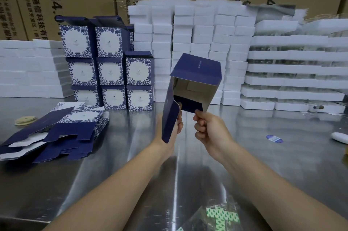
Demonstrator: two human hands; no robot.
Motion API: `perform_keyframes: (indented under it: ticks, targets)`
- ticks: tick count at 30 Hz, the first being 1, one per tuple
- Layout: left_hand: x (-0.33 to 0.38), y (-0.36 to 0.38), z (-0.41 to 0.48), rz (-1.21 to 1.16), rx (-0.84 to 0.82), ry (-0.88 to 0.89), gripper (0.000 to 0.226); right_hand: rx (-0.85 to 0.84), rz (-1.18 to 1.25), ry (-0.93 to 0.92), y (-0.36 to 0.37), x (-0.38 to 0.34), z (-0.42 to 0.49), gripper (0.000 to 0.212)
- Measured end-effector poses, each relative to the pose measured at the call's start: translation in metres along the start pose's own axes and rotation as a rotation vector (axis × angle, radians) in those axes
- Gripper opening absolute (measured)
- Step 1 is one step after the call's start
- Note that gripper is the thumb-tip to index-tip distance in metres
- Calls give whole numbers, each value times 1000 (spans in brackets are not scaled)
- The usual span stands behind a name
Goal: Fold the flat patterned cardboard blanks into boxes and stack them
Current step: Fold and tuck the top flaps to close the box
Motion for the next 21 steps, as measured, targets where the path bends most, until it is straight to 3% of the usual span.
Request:
perform_keyframes:
  ticks: [7, 11, 15, 21]
  targets:
    - [10, 2, -9, 109, -36, 52, 42, -61, -88, -1, 4, 1, -6, 23]
    - [5, 6, -10, 129, -72, 65, 41, -124, 17, 79, 9, 3, -8, 19]
    - [2, 6, -8, 109, -74, 52, 39, -81, 72, 61, 5, 0, -3, 17]
    - [0, 11, -10, 141, -135, 41, 54, -142, -155, -36, 8, 3, -4, 19]
Point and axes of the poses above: each hand's wrist, its own z-axis towards the middle knuckle, its own y-axis out of the palm, x = y × z, the point moved 4 cm from there along z, towards the middle knuckle, and after that the axes turned 13 degrees about x, right-handed, at the moved point
